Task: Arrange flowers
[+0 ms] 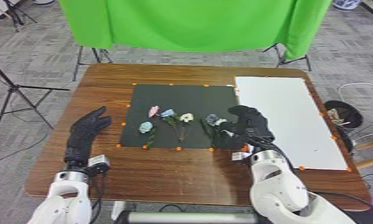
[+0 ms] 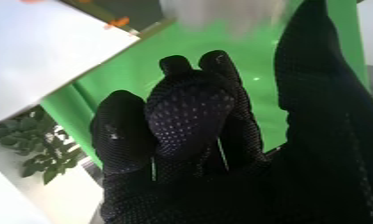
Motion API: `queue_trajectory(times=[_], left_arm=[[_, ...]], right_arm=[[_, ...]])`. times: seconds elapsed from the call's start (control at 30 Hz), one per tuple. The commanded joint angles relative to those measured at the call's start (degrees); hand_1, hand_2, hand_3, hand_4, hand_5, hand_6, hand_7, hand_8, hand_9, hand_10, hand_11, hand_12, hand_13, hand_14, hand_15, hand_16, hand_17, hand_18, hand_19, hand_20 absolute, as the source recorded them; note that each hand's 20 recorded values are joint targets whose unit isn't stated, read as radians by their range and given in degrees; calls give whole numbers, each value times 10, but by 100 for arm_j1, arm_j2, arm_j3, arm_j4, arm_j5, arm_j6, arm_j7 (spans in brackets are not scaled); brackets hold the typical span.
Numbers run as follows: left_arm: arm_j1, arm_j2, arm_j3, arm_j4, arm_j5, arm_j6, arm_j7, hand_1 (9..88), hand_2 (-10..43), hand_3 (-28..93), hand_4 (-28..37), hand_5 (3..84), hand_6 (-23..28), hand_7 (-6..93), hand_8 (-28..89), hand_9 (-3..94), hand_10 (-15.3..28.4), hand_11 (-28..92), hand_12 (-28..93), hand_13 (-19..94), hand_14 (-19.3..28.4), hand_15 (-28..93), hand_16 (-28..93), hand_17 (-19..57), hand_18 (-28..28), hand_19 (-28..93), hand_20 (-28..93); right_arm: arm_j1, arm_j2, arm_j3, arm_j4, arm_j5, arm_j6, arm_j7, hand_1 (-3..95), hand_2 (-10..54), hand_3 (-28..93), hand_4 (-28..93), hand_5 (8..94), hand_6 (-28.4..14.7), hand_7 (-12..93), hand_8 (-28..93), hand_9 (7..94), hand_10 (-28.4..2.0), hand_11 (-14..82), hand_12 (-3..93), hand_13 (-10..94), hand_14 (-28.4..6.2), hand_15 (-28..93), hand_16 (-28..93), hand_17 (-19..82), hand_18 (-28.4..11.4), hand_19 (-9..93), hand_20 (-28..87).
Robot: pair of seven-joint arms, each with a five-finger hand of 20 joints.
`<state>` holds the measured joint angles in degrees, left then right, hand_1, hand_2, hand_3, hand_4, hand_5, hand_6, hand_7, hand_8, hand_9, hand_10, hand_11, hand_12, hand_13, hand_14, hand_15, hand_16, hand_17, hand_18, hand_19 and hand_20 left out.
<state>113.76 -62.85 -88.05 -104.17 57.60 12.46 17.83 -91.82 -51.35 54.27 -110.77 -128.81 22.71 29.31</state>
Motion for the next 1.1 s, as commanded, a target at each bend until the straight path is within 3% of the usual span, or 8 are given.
queue_trajectory(times=[0.03,0.23,0.37,0.5,0.6,0.67,0.9,1.1], left_arm=[[116,-14,-5,38,-20,-34,-84,226,-95,714,-283,459,1,153,-92,493,130,203,99,376,168,210,-11,20,155,81,133],[112,-17,-8,34,-22,-25,-36,226,-95,714,-283,458,2,153,-91,493,130,201,99,375,168,209,-11,19,155,80,133],[174,-23,-64,0,-42,10,-37,226,-95,713,-283,459,1,152,-91,491,130,200,100,375,167,206,-11,19,156,80,133],[227,-56,-150,-89,-55,1,14,226,-95,714,-283,460,2,150,-91,491,130,199,100,375,167,203,-11,22,150,77,133],[255,-41,-240,-197,-69,-12,92,226,-95,714,-283,462,3,150,-90,492,130,197,100,377,167,202,-11,26,141,72,133],[254,-13,-300,-264,-104,-7,153,227,-95,712,-283,463,3,149,-90,493,130,196,100,378,166,200,-12,30,136,68,132],[409,-60,-490,-512,-176,-28,250,211,-95,717,-282,470,4,146,-89,494,131,193,99,379,164,190,-16,41,118,52,134],[481,-153,-509,-608,-171,-319,240,192,-91,718,-282,495,3,135,-87,494,134,186,97,377,163,182,-17,59,116,67,148]], right_arm=[[-210,497,234,-435,37,-164,-140,383,-95,670,-160,541,-10,167,-94,559,-142,84,143,903,-11,604,271,636,-128,932,525],[-761,725,1093,-709,231,593,-445,375,-95,674,-158,547,-10,165,-92,564,-141,85,144,899,-15,605,270,629,-131,932,526],[-1531,652,2521,-1027,2362,884,-1865,356,-95,695,-163,556,-7,170,-92,566,-136,87,149,848,-37,551,250,569,-131,898,446],[-2377,110,4404,-1289,4903,-610,-3023,207,-59,741,-167,567,-4,191,-108,570,-140,92,147,568,-136,294,216,296,-162,519,380],[-2764,-292,5264,-1269,5986,-1677,-3370,154,-24,739,-167,565,-5,167,-99,567,-145,77,145,504,-149,176,239,240,-153,335,355],[-2910,-433,5384,-1238,6584,-1768,-3626,113,-4,739,-166,539,-5,140,-90,528,-145,67,141,447,-154,136,245,210,-156,229,329],[-2926,-1104,5208,-1095,7476,-2633,-3976,13,-4,743,-185,366,-2,51,-65,313,-137,16,108,241,-155,39,210,113,-155,89,259],[-3026,-1707,5248,-1140,7115,-3205,-3998,-15,-93,712,-238,180,-51,-52,-35,141,-120,-67,105,72,-147,-147,250,-40,-122,20,167]])
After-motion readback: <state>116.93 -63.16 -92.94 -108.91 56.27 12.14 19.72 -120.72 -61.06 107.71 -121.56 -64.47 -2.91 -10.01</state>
